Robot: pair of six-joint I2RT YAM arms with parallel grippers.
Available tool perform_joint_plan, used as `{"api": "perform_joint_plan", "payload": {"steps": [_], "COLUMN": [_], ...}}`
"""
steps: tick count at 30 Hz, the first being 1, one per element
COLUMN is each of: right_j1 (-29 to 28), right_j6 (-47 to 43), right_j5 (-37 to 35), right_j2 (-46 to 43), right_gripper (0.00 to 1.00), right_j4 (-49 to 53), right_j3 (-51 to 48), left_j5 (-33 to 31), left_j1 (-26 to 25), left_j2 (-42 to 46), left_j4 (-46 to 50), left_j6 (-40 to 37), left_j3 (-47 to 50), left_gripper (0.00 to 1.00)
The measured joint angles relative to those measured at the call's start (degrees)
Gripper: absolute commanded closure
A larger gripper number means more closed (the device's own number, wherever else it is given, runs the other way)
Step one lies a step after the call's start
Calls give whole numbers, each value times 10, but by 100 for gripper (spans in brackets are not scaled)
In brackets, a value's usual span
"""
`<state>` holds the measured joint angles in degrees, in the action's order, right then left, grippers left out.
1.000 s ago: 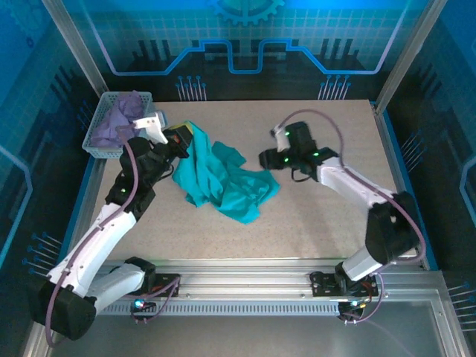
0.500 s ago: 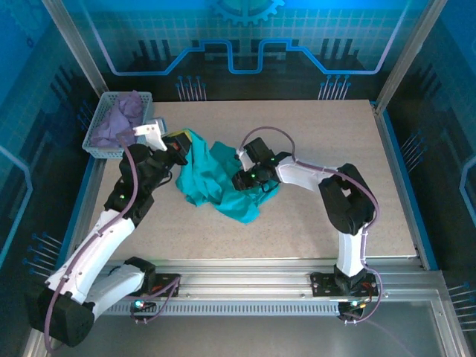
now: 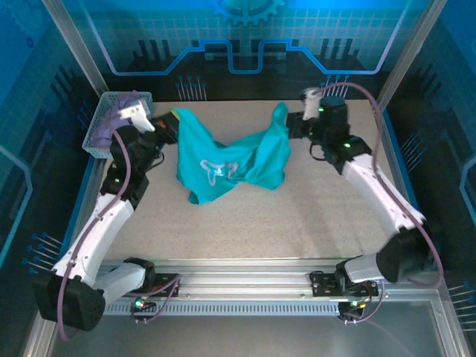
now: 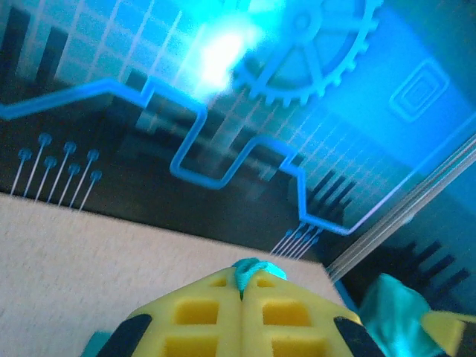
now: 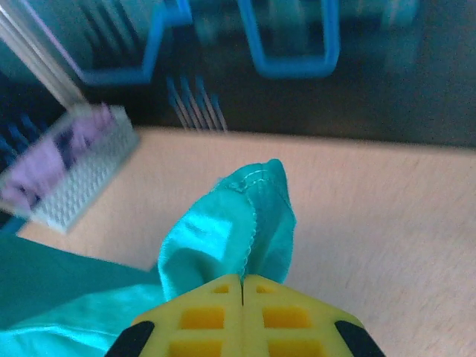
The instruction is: Fold the inside-out t-shirt
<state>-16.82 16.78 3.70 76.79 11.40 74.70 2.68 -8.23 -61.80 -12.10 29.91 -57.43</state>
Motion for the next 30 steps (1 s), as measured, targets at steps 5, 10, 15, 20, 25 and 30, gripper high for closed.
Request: {"api": "perform_joint_plan", "payload": {"steps": [5, 10, 15, 20, 25, 30], "right_j1": [14, 34, 37, 36, -45, -131], "right_j6": [-5, 0, 30, 82, 106, 101], "right_j5": [-37, -63, -61, -62, -78, -90], "right_j2": [-123, -176, -105, -94, -88, 6], "right_gripper": [100, 88, 79, 65, 53, 48], "right_j4": [-44, -59, -38, -1, 30, 49], "right_j3": [-59, -194, -302, -393, -391, -301], "left_j5": [35, 54, 77, 82, 111, 137], "left_j1": [71, 102, 103, 103, 103, 103], "left_j2": [10, 64, 97, 136, 169, 158], "left_j4": [-45, -65, -61, 7, 18, 8], "left_j6": [44, 75, 90, 92, 113, 125], "left_j3": [-52, -7, 149, 293, 343, 348], "left_gripper": [100, 100, 100, 100, 100, 100]}}
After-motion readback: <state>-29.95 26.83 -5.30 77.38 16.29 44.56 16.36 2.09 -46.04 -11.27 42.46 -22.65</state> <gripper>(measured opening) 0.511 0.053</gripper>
